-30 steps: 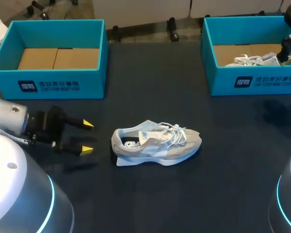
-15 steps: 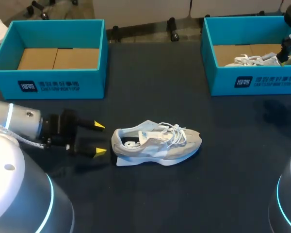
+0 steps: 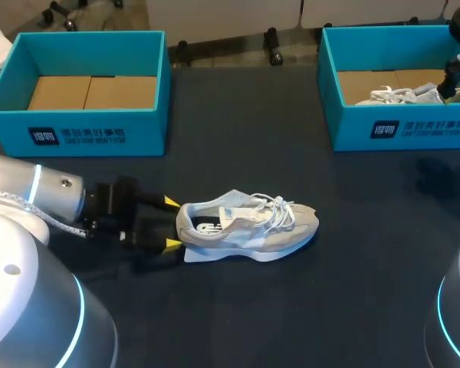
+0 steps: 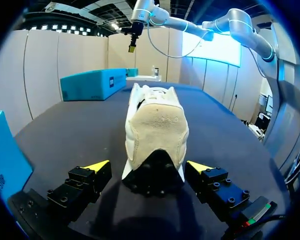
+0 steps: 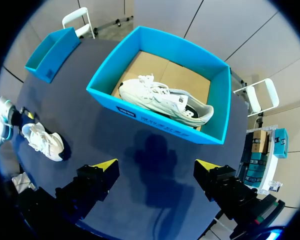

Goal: Take the shoe out of the shoebox, open the shoe tongue, remove and reinsert the insole, then place the shoe into the shoebox

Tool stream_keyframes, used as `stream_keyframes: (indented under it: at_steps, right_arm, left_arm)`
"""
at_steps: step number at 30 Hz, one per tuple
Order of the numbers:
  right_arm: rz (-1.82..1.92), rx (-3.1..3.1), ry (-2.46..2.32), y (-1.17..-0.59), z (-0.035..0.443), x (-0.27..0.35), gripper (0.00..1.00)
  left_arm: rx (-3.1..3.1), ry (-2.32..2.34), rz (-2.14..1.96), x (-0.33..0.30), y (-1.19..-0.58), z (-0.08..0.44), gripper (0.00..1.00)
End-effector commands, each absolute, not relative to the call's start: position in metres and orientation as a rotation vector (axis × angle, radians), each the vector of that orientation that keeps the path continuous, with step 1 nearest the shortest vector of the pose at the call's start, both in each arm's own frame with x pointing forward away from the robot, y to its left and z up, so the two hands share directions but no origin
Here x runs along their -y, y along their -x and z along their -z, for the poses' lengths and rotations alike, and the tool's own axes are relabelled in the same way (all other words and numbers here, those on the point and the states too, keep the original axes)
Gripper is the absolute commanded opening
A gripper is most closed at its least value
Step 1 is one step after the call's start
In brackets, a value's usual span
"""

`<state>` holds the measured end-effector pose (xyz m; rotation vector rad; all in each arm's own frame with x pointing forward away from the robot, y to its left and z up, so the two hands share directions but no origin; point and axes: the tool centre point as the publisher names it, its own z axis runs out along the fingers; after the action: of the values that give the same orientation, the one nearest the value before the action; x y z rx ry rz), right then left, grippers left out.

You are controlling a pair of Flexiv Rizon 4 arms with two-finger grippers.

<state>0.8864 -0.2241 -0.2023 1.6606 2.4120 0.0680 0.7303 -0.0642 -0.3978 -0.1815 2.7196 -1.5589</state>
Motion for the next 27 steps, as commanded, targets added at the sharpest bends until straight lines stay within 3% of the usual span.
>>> stream_keyframes:
  at_steps: [1,27]
  right_arm:
    - [-0.067,-2.411,-1.66,-0.886,0.202,0.224,1.0]
    - [-0.067,-2.411,-1.66,-0.886,0.202,0.224,1.0]
  left_arm:
    - [-2.728,0.186,1.546,0.073,-0.728,0.401,1.0]
    - [-2.728,0.192,1.496,0.099,-0.723,0.418,1.0]
